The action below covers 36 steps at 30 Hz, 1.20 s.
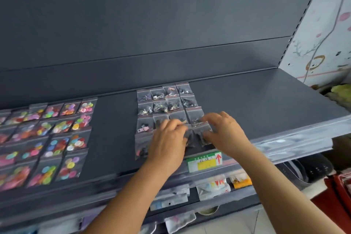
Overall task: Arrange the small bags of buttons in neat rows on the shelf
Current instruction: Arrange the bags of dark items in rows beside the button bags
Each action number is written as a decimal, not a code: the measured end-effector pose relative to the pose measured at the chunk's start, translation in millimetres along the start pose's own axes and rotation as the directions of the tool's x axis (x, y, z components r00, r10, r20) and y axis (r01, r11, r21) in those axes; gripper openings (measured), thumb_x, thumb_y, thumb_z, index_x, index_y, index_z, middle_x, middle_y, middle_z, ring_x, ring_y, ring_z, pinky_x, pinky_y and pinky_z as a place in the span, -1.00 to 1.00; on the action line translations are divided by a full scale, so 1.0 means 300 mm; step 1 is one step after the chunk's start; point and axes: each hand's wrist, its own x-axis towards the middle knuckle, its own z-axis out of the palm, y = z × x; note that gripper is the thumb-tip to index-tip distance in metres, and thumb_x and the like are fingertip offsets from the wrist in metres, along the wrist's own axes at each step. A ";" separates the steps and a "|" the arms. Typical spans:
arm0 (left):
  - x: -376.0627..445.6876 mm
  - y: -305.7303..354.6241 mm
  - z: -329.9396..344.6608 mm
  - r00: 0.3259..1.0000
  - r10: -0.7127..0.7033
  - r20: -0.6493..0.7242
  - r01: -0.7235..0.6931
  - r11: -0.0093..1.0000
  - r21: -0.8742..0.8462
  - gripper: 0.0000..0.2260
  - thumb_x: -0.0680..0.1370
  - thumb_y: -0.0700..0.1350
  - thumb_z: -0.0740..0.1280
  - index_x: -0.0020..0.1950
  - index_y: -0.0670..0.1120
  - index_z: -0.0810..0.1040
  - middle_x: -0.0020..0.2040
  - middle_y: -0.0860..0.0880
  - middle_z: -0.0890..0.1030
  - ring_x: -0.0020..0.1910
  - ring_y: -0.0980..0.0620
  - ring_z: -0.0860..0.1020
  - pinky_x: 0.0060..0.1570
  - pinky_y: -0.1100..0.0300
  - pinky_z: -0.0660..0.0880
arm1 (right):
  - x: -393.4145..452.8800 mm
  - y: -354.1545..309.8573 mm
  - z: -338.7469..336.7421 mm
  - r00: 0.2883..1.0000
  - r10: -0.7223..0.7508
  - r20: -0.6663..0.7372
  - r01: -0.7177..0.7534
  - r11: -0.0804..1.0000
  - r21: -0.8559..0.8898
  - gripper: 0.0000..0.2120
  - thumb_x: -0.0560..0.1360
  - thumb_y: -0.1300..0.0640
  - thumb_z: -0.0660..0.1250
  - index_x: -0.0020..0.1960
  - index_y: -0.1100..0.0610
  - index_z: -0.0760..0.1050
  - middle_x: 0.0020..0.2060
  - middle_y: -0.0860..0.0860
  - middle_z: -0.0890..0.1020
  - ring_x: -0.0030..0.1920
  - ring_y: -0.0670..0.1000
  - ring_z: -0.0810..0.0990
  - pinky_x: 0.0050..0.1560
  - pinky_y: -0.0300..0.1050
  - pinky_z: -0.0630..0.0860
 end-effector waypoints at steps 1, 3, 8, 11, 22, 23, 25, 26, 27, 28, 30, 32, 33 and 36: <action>-0.005 -0.004 0.003 0.999 0.017 0.032 -0.017 1.000 -0.013 -0.68 0.57 -0.13 0.27 0.33 -0.03 0.47 0.32 0.06 0.45 0.30 0.05 0.32 0.32 0.17 0.24 | -0.006 0.004 -0.003 0.997 -0.073 0.029 0.073 0.997 0.000 -0.66 0.45 0.16 0.35 0.21 -0.04 0.52 0.13 0.02 0.51 0.12 0.08 0.48 0.10 -0.08 0.46; -0.018 -0.007 0.006 0.996 0.041 0.076 -0.039 0.999 -0.027 -0.71 0.59 -0.14 0.24 0.31 -0.06 0.51 0.33 0.03 0.48 0.33 0.04 0.35 0.33 0.17 0.24 | -0.018 0.006 -0.003 0.978 -0.185 0.095 0.186 0.983 -0.002 -0.70 0.44 0.21 0.34 0.14 0.00 0.59 0.14 0.02 0.56 0.14 0.07 0.49 0.20 -0.02 0.45; -0.050 0.006 0.008 0.997 0.033 0.077 -0.032 0.999 -0.019 -0.77 0.58 -0.12 0.25 0.17 -0.11 0.61 0.14 -0.02 0.61 0.14 -0.02 0.50 0.16 0.11 0.42 | -0.036 0.009 -0.006 0.964 -0.243 0.108 0.240 0.970 0.039 -0.74 0.43 0.22 0.35 0.07 -0.02 0.63 0.01 0.03 0.62 0.06 0.05 0.52 0.06 -0.05 0.50; -0.050 0.013 0.000 0.996 0.005 0.087 -0.002 0.999 -0.035 -0.79 0.58 -0.13 0.24 0.13 -0.13 0.61 0.13 -0.02 0.59 0.08 -0.02 0.52 0.08 0.08 0.46 | -0.039 0.005 -0.006 0.963 -0.252 0.096 0.249 0.968 0.043 -0.77 0.43 0.21 0.37 0.04 -0.01 0.64 -0.05 0.03 0.61 -0.01 0.07 0.54 0.00 -0.05 0.51; -0.015 0.007 -0.007 0.976 0.040 0.214 -0.025 0.997 -0.074 -0.69 0.55 -0.22 0.28 0.28 -0.03 0.52 0.25 0.04 0.54 0.13 -0.04 0.53 0.13 0.03 0.50 | -0.023 0.001 0.003 0.959 -0.232 0.164 0.237 0.971 -0.013 -0.69 0.47 0.15 0.33 0.19 -0.06 0.55 0.13 0.01 0.53 0.14 0.06 0.46 0.16 -0.08 0.45; -0.015 0.007 -0.007 0.976 0.041 0.216 -0.025 0.997 -0.073 -0.70 0.56 -0.21 0.28 0.28 -0.04 0.52 0.24 0.04 0.54 0.13 -0.04 0.53 0.13 0.02 0.50 | -0.021 0.001 0.004 0.959 -0.229 0.167 0.235 0.972 -0.018 -0.69 0.47 0.15 0.33 0.19 -0.06 0.55 0.14 0.02 0.53 0.15 0.07 0.46 0.16 -0.08 0.45; -0.015 0.006 -0.007 0.974 0.039 0.221 -0.025 0.998 -0.063 -0.70 0.56 -0.21 0.27 0.29 -0.05 0.51 0.23 0.04 0.54 0.14 -0.05 0.53 0.14 0.02 0.49 | -0.018 -0.001 0.006 0.960 -0.221 0.174 0.230 0.972 -0.039 -0.70 0.47 0.14 0.33 0.19 -0.04 0.55 0.14 0.03 0.52 0.16 0.08 0.45 0.14 -0.08 0.45; -0.017 0.006 -0.008 0.975 0.036 0.221 -0.023 0.998 -0.059 -0.69 0.56 -0.20 0.27 0.30 -0.05 0.50 0.24 0.03 0.53 0.15 -0.05 0.52 0.15 0.03 0.49 | -0.017 -0.003 0.008 0.961 -0.216 0.174 0.228 0.972 -0.053 -0.71 0.47 0.12 0.33 0.19 -0.04 0.55 0.14 0.03 0.51 0.16 0.09 0.44 0.12 -0.08 0.46; -0.019 0.007 -0.010 0.976 0.031 0.214 -0.018 0.998 -0.060 -0.69 0.57 -0.19 0.27 0.32 -0.05 0.49 0.27 0.03 0.52 0.17 -0.05 0.51 0.16 0.05 0.47 | -0.017 -0.005 0.008 0.963 -0.209 0.172 0.223 0.973 -0.067 -0.71 0.47 0.11 0.33 0.19 -0.04 0.54 0.14 0.02 0.50 0.17 0.09 0.44 0.11 -0.09 0.45; -0.023 0.007 -0.015 0.979 0.023 0.203 -0.011 0.998 -0.061 -0.68 0.57 -0.18 0.27 0.33 -0.05 0.46 0.29 0.02 0.50 0.19 -0.05 0.50 0.18 0.06 0.46 | -0.018 -0.008 0.009 0.966 -0.200 0.165 0.215 0.974 -0.078 -0.70 0.47 0.09 0.33 0.21 -0.04 0.52 0.17 0.01 0.49 0.19 0.08 0.42 0.11 -0.09 0.43; -0.036 0.006 -0.029 0.984 0.006 0.176 0.002 0.999 -0.045 -0.64 0.58 -0.12 0.27 0.39 -0.05 0.40 0.35 0.03 0.44 0.26 -0.03 0.44 0.21 0.09 0.39 | -0.021 -0.017 0.011 0.970 -0.194 0.144 0.208 0.975 -0.085 -0.65 0.48 0.05 0.32 0.26 -0.05 0.48 0.22 -0.01 0.47 0.21 0.06 0.40 0.14 -0.10 0.41; -0.054 -0.003 -0.049 0.989 -0.024 0.147 0.026 1.000 -0.010 -0.56 0.58 -0.05 0.26 0.45 -0.04 0.30 0.41 0.04 0.38 0.34 -0.01 0.36 0.27 0.10 0.32 | -0.027 -0.037 0.015 0.968 -0.224 0.117 0.235 0.968 -0.093 -0.61 0.48 0.03 0.31 0.30 -0.05 0.43 0.25 -0.02 0.46 0.22 0.05 0.39 0.18 -0.09 0.39; -0.065 -0.011 -0.061 0.991 -0.045 0.129 0.045 0.999 0.003 -0.53 0.58 -0.02 0.25 0.48 -0.04 0.26 0.43 0.04 0.35 0.37 -0.01 0.32 0.31 0.11 0.28 | -0.031 -0.053 0.018 0.964 -0.244 0.105 0.254 0.962 -0.099 -0.58 0.49 0.01 0.31 0.33 -0.05 0.40 0.27 -0.02 0.45 0.23 0.05 0.38 0.21 -0.08 0.37; -0.109 -0.055 -0.106 0.989 -0.130 0.065 0.128 0.991 0.035 -0.48 0.59 0.04 0.23 0.51 -0.02 0.18 0.48 0.04 0.28 0.43 0.01 0.23 0.38 0.14 0.18 | -0.042 -0.114 0.036 0.943 -0.317 0.104 0.328 0.936 -0.128 -0.47 0.50 -0.05 0.29 0.43 -0.01 0.28 0.37 -0.05 0.37 0.34 0.05 0.31 0.34 -0.05 0.28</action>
